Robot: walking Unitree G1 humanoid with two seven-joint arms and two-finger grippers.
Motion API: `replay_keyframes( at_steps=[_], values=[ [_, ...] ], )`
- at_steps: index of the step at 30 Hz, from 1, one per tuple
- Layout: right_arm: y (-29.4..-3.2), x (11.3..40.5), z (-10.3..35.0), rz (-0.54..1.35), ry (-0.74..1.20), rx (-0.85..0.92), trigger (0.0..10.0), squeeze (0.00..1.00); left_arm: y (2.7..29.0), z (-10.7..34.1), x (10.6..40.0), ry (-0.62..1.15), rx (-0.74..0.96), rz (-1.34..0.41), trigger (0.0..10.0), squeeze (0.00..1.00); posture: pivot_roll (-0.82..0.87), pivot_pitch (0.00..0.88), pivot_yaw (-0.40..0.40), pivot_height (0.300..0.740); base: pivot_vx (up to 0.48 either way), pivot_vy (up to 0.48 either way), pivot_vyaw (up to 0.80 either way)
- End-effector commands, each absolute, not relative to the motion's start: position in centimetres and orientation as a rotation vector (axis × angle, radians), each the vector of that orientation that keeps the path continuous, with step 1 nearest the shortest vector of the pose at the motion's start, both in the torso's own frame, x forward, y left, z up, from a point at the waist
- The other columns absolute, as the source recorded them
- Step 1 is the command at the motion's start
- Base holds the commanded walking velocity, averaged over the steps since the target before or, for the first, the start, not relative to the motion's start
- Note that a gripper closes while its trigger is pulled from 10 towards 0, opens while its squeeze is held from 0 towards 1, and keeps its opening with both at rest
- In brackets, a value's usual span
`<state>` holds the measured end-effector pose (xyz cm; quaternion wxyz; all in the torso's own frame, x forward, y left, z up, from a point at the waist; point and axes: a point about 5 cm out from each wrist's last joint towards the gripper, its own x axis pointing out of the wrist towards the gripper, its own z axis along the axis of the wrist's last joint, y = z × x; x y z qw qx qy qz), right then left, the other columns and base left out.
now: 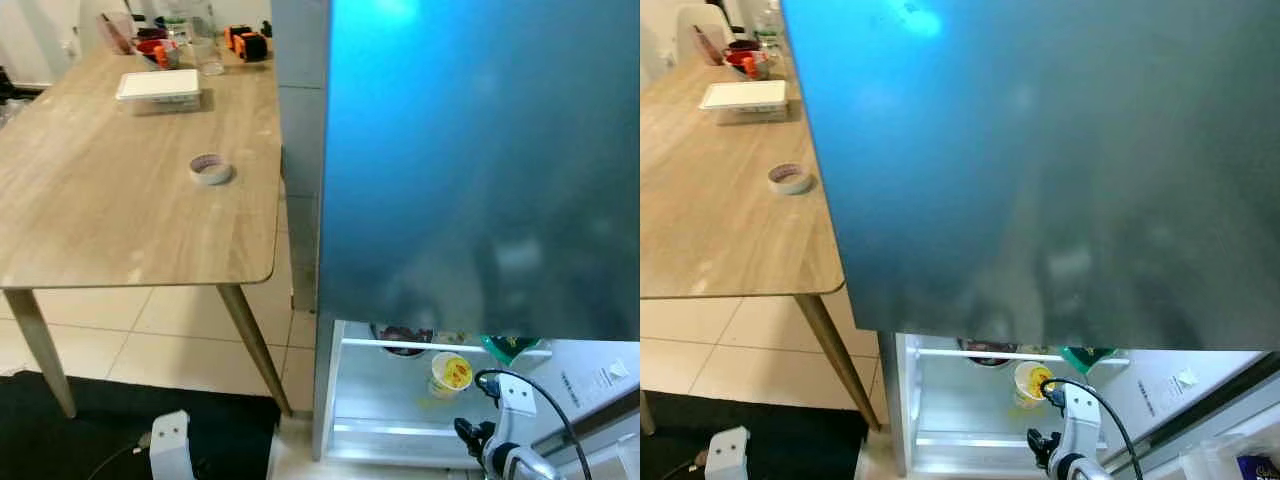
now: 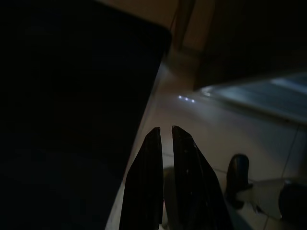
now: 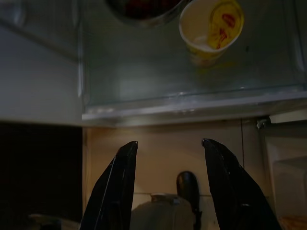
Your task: Restocking fridge
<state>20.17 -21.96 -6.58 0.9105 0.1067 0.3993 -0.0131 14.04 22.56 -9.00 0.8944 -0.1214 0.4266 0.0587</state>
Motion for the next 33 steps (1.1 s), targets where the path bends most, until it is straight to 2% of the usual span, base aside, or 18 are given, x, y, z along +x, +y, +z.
replay_keyframes(
  at_steps=[1,25,28,33],
  values=[
    [-22.2,19.2,-7.1,-0.047,0.863,0.219,10.0,0.00,21.9,-9.4,13.5,0.921,-0.256,0.111,10.0,0.00,0.02,0.013,-0.059,0.740,0.000,0.000,0.00],
    [-22.3,14.7,-9.2,-0.084,1.025,0.172,10.0,0.00,21.5,-10.3,11.1,1.048,-0.250,0.070,10.0,0.00,0.02,0.011,-0.060,0.740,0.000,0.000,0.00],
    [-22.3,14.7,-9.2,-0.083,1.024,0.173,10.0,0.00,21.7,-10.4,11.0,1.065,-0.203,0.038,10.0,0.00,0.02,0.011,-0.060,0.740,0.000,-0.469,0.00],
    [-22.2,14.7,-9.2,-0.078,1.020,0.169,10.0,0.00,22.5,-10.3,10.7,1.072,-0.231,0.085,10.0,0.00,0.01,0.014,-0.060,0.740,0.000,-0.475,0.00]
  ],
)
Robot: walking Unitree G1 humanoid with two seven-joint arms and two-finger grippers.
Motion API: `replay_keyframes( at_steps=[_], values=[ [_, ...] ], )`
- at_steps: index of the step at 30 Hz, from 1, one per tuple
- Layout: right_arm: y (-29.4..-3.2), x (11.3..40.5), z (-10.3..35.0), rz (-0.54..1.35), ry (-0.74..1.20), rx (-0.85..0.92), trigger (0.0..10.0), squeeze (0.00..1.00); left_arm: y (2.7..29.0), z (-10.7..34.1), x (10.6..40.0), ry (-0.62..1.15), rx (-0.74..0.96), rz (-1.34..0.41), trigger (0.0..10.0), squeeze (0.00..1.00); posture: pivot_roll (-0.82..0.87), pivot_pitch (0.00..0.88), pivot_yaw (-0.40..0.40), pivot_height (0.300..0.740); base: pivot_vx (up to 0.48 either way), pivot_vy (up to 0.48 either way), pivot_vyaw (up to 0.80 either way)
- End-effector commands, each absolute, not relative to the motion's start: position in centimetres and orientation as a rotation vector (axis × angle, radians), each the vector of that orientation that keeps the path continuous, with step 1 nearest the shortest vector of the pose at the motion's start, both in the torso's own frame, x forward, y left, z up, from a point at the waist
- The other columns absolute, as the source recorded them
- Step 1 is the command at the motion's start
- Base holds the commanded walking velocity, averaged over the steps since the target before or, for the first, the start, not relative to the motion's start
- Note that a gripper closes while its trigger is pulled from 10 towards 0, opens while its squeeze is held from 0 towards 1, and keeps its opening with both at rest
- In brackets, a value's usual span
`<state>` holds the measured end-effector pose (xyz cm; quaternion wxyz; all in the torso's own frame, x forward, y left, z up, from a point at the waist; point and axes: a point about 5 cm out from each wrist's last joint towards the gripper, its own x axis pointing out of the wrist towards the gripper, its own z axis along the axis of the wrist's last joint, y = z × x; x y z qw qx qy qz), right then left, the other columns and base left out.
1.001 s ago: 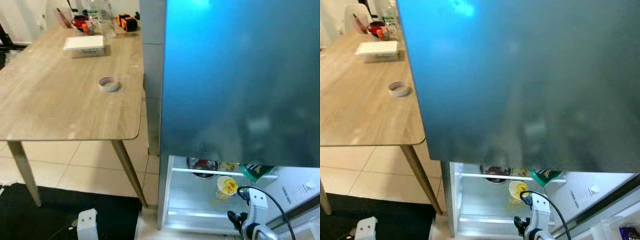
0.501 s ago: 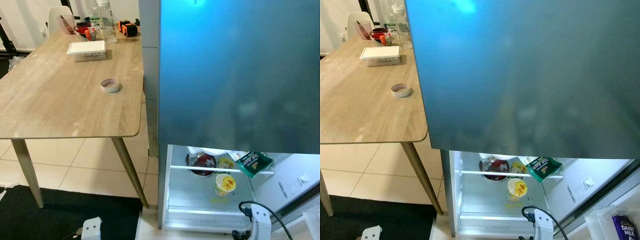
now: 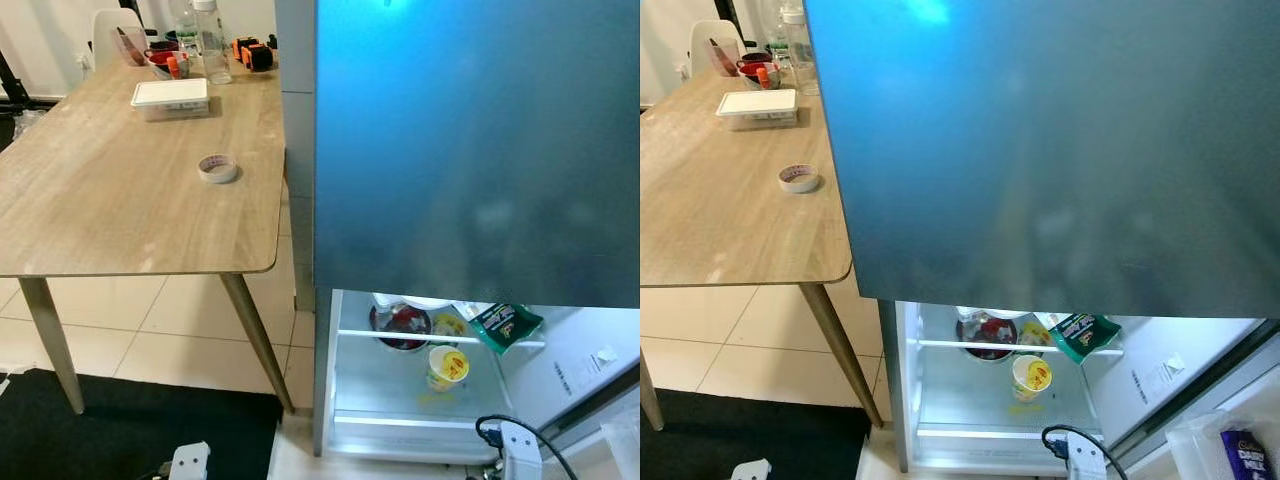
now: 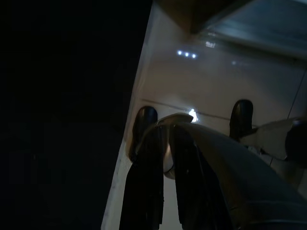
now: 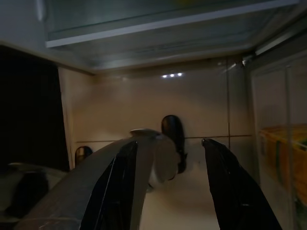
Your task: Restocking fridge
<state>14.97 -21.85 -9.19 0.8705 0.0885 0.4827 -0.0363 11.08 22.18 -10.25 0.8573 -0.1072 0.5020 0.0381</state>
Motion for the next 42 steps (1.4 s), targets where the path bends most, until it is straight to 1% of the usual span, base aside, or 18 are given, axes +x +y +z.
replay_keyframes(
  at_steps=[1,13,15,23,33,35,42],
  values=[
    [-22.26,14.71,-9.21,-0.078,1.020,0.168,10.0,0.00,22.52,-10.30,10.68,1.070,-0.236,0.086,10.0,0.00,0.01,0.015,-0.060,0.740,0.000,0.000,0.00],
    [-22.22,14.69,-9.24,-0.072,1.025,0.160,10.0,0.00,22.53,-10.34,10.40,1.070,-0.243,0.081,10.0,0.00,0.01,0.014,-0.062,0.740,0.000,0.000,0.00],
    [-22.15,14.67,-9.26,-0.070,1.027,0.158,10.0,0.00,22.52,-10.38,10.19,1.077,-0.230,0.064,10.0,0.00,0.01,0.014,-0.062,0.740,0.000,-0.480,0.00],
    [-22.06,14.67,-9.28,-0.064,1.030,0.153,10.0,0.00,22.53,-10.46,10.07,1.073,-0.245,0.112,10.0,0.00,0.02,0.012,-0.059,0.740,0.000,0.000,0.00],
    [-21.84,14.63,-9.35,-0.057,1.034,0.151,10.0,0.00,22.70,-10.38,10.12,1.068,-0.243,0.103,10.0,0.00,0.02,0.009,-0.056,0.740,0.000,0.000,0.00],
    [-21.82,14.59,-9.37,-0.054,1.036,0.148,10.0,0.00,22.63,-10.38,10.11,1.073,-0.236,0.077,10.0,0.00,0.02,0.009,-0.056,0.740,0.000,-0.463,0.00],
    [-21.84,14.46,-9.41,-0.051,1.042,0.142,10.0,0.00,22.63,-10.41,10.05,1.070,-0.238,0.095,10.0,0.00,0.02,0.010,-0.059,0.740,0.000,-0.418,0.00]
  ],
)
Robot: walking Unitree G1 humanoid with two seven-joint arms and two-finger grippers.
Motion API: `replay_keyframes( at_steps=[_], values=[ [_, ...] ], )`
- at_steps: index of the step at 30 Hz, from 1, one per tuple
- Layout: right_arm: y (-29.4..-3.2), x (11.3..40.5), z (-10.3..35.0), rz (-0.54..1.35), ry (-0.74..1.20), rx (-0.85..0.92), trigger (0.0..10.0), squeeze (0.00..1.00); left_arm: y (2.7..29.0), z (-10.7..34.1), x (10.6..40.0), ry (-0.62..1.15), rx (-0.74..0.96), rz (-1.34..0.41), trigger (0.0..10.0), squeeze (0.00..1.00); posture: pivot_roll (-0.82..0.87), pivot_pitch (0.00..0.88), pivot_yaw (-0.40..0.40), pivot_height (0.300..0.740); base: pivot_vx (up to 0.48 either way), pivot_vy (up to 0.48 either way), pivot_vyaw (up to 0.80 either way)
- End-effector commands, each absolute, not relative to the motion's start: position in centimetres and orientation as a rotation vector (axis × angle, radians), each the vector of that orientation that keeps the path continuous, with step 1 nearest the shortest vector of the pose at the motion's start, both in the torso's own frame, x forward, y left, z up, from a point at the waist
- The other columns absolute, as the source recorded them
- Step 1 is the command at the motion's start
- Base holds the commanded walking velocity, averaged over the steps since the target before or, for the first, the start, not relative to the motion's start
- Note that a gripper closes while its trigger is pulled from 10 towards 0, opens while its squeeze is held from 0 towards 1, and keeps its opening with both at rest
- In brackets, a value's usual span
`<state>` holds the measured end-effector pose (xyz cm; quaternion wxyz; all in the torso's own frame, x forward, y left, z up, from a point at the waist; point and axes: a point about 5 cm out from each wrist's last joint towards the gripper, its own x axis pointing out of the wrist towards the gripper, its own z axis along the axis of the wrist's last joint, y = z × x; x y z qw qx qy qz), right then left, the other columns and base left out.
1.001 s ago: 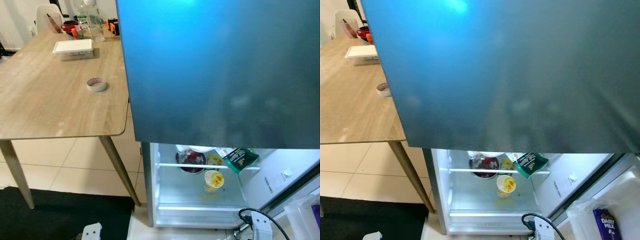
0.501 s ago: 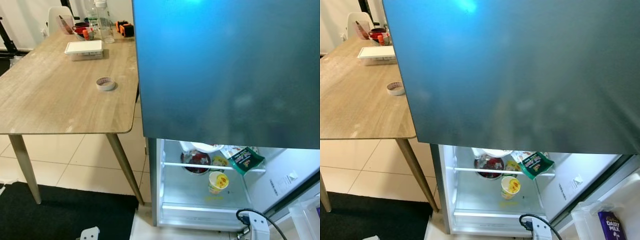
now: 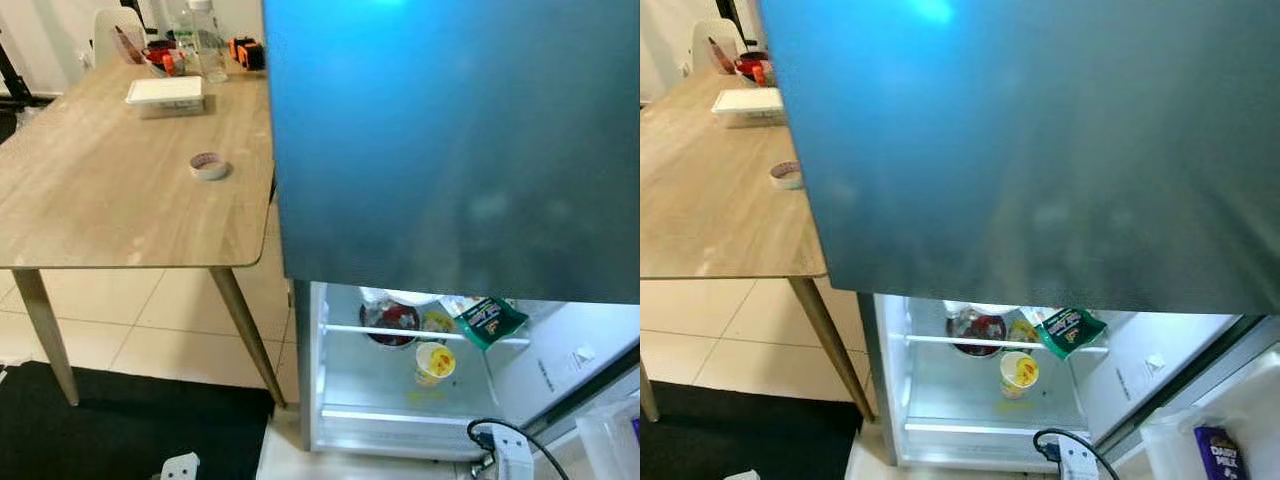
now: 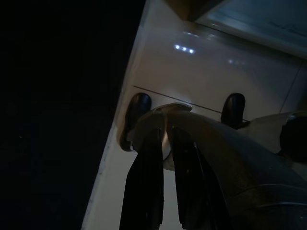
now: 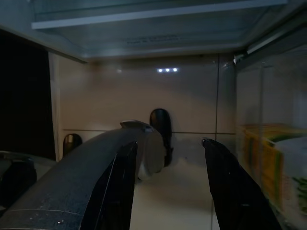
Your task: Restocking fridge
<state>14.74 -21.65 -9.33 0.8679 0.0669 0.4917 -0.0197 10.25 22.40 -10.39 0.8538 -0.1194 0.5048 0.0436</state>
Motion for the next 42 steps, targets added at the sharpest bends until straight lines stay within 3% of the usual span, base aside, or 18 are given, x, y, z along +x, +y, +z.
replay_keyframes(
  at_steps=[1,15,25,42],
  values=[
    [-21.84,14.46,-9.41,-0.051,1.042,0.142,10.0,0.00,22.64,-10.41,10.05,1.070,-0.237,0.097,10.0,0.00,0.02,0.010,-0.059,0.740,0.000,-0.300,0.00],
    [-21.92,14.28,-9.46,-0.050,1.048,0.136,10.0,0.00,22.59,-10.41,10.07,1.070,-0.233,0.088,10.0,0.00,0.01,0.008,-0.057,0.740,0.000,0.000,0.00],
    [-21.91,14.30,-9.46,-0.050,1.046,0.136,10.0,0.00,22.24,-10.42,10.30,1.070,-0.248,0.075,10.0,0.00,0.01,0.004,-0.058,0.740,0.000,-0.447,0.00],
    [-21.81,14.38,-9.45,-0.049,1.044,0.140,10.0,0.00,22.37,-10.39,10.45,1.074,-0.242,0.086,10.0,0.00,0.01,0.005,-0.057,0.740,0.000,0.000,0.00]
  ],
)
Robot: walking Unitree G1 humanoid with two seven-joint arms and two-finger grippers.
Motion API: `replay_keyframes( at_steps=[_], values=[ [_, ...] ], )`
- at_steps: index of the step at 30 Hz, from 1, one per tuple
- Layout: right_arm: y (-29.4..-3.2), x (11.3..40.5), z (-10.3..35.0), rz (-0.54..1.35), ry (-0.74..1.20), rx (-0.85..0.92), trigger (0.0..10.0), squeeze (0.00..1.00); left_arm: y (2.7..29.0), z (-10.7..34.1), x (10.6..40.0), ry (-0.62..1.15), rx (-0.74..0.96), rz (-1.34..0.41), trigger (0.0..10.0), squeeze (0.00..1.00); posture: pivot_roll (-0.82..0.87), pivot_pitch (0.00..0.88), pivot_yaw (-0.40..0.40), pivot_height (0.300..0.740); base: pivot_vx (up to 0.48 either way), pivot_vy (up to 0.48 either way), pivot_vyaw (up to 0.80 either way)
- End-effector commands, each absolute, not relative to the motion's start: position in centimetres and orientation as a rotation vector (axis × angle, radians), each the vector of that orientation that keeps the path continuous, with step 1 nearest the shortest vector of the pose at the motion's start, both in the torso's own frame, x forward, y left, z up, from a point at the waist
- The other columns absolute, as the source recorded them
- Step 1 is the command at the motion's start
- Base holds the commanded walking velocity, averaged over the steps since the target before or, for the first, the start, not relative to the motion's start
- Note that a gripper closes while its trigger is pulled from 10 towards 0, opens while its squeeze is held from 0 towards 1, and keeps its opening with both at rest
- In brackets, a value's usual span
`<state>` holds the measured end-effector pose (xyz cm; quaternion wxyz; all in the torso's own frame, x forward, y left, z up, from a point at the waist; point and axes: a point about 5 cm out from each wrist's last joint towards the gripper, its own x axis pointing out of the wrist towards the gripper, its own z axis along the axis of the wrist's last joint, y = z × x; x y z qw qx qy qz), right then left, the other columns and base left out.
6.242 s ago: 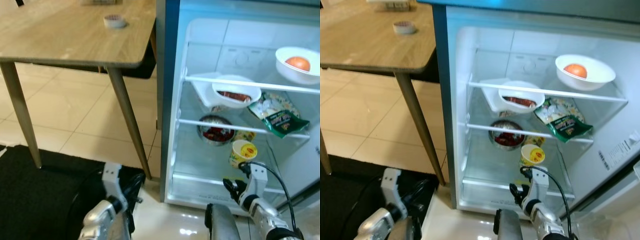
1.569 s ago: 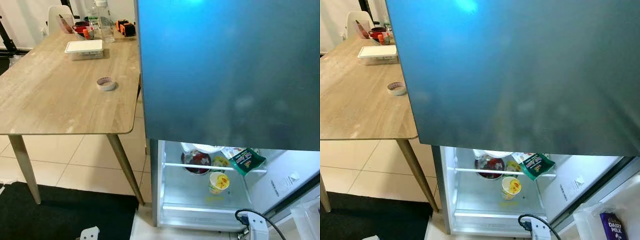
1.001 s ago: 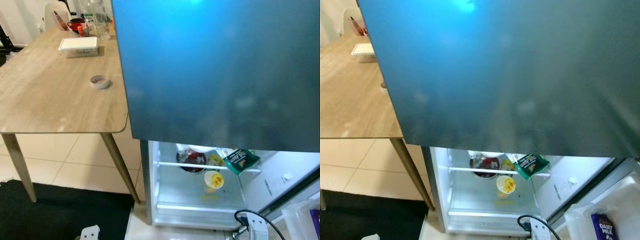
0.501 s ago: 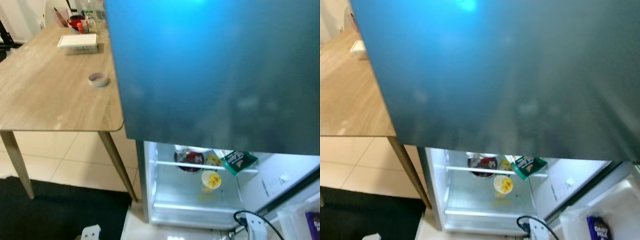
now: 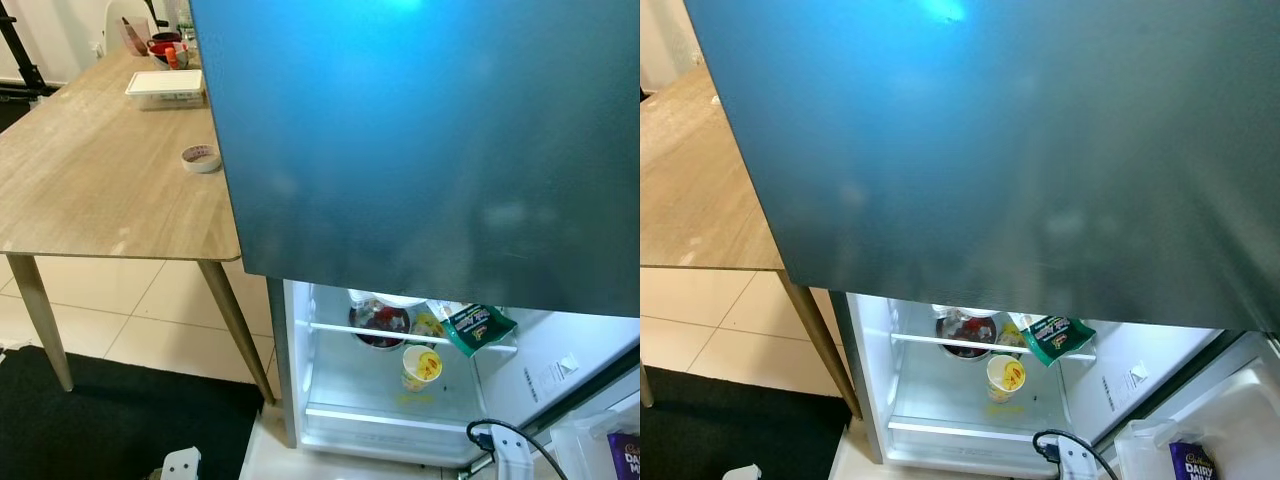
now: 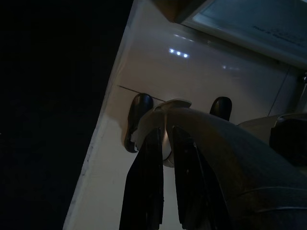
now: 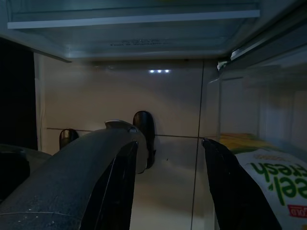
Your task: Restocking fridge
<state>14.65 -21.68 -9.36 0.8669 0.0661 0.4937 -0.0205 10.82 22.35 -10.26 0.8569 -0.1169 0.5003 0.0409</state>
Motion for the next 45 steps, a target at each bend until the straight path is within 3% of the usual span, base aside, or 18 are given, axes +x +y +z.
replay_keyframes(
  at_steps=[1,45],
  values=[
    [-21.81,14.38,-9.45,-0.049,1.044,0.140,10.0,0.00,22.37,-10.39,10.45,1.074,-0.242,0.086,10.0,0.00,0.01,0.005,-0.057,0.740,0.000,0.000,0.00],
    [-22.22,13.91,-9.55,-0.044,1.066,0.112,10.0,0.00,22.20,-10.52,10.29,1.111,-0.190,0.048,10.0,0.00,0.00,0.000,-0.058,0.740,-0.329,0.000,0.00]
  ],
)
